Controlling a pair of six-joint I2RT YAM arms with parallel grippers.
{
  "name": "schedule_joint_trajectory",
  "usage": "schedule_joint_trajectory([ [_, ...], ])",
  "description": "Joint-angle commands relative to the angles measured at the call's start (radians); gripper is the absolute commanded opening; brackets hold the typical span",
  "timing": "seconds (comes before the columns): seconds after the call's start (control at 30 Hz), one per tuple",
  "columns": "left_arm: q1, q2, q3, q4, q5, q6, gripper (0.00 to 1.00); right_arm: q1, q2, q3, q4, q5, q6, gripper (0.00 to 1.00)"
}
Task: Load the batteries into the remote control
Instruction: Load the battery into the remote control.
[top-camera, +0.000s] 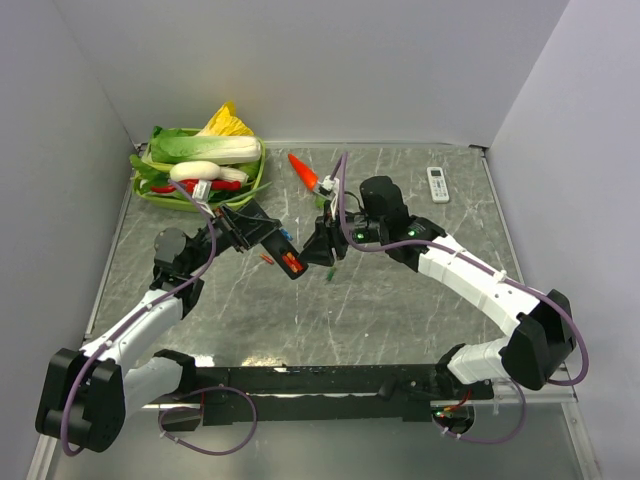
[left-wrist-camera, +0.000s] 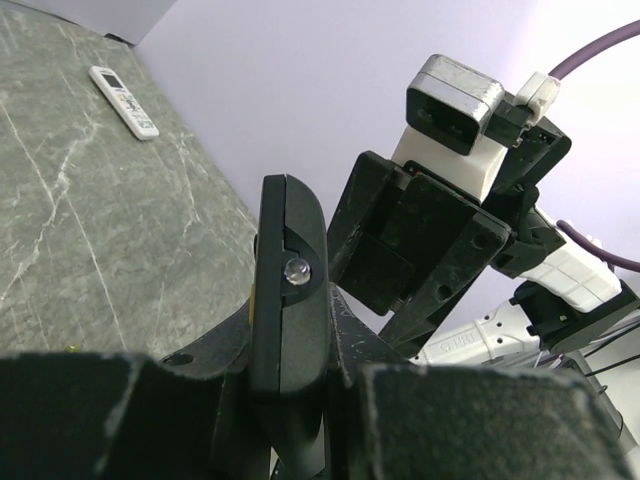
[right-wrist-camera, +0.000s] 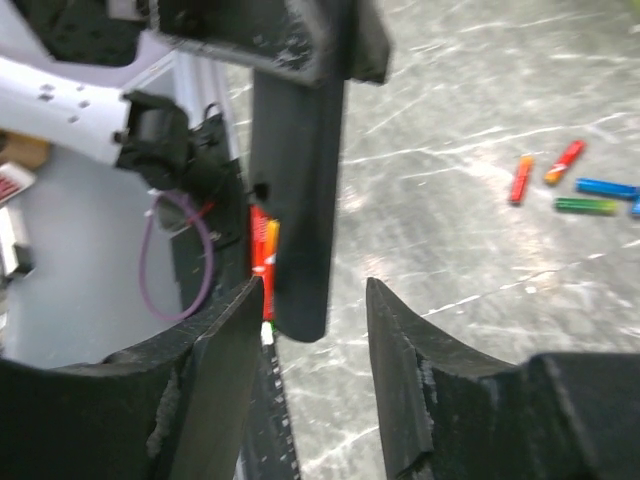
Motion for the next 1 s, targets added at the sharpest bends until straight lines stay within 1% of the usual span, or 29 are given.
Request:
schedule_joint_trajectory([
  [0.0, -0.002, -0.012, 0.043, 0.036, -0.008, 0.02, 0.02, -0.012, -0.029, -0.012, 0.048, 0.034, 0.013, 0.54],
  [0.17, -0.002, -0.005, 0.052, 0.043, -0.009, 0.018, 0.02, -0.011, 0.003, 0.0, 0.048, -0.079, 0.007, 0.54],
  [0.3, -0.002, 0.004, 0.05, 0.066, -0.015, 0.004, 0.02, -0.011, 0.014, 0.003, 0.042, -0.116, 0.002, 0.54],
  [0.43, -0.003, 0.01, 0.049, 0.098, -0.015, -0.014, 0.02, -0.009, 0.035, 0.008, 0.015, -0.122, -0.013, 0.54],
  [0.6, -0.002, 0.013, 0.055, 0.121, -0.008, -0.028, 0.02, -0.011, 0.048, 0.0, 0.028, -0.118, -0.013, 0.52],
  [0.67, -0.003, 0.015, 0.055, 0.125, -0.008, -0.029, 0.02, -0.009, 0.049, -0.003, 0.036, -0.119, -0.013, 0.49],
  [0.77, -0.003, 0.016, 0.053, 0.132, -0.005, -0.031, 0.02, -0.011, 0.054, 0.003, 0.03, -0.121, -0.018, 0.4],
  [0.8, -0.002, 0.019, 0.05, 0.138, -0.002, -0.031, 0.02, -0.009, 0.055, 0.003, 0.031, -0.122, -0.016, 0.33],
  [0.9, -0.003, 0.03, 0.043, 0.156, 0.008, -0.043, 0.02, -0.011, 0.064, 0.003, 0.025, -0.124, -0.013, 0.2],
  [0.97, -0.008, 0.041, 0.038, 0.187, 0.015, -0.056, 0.02, -0.011, 0.069, 0.003, 0.025, -0.122, -0.008, 0.2],
])
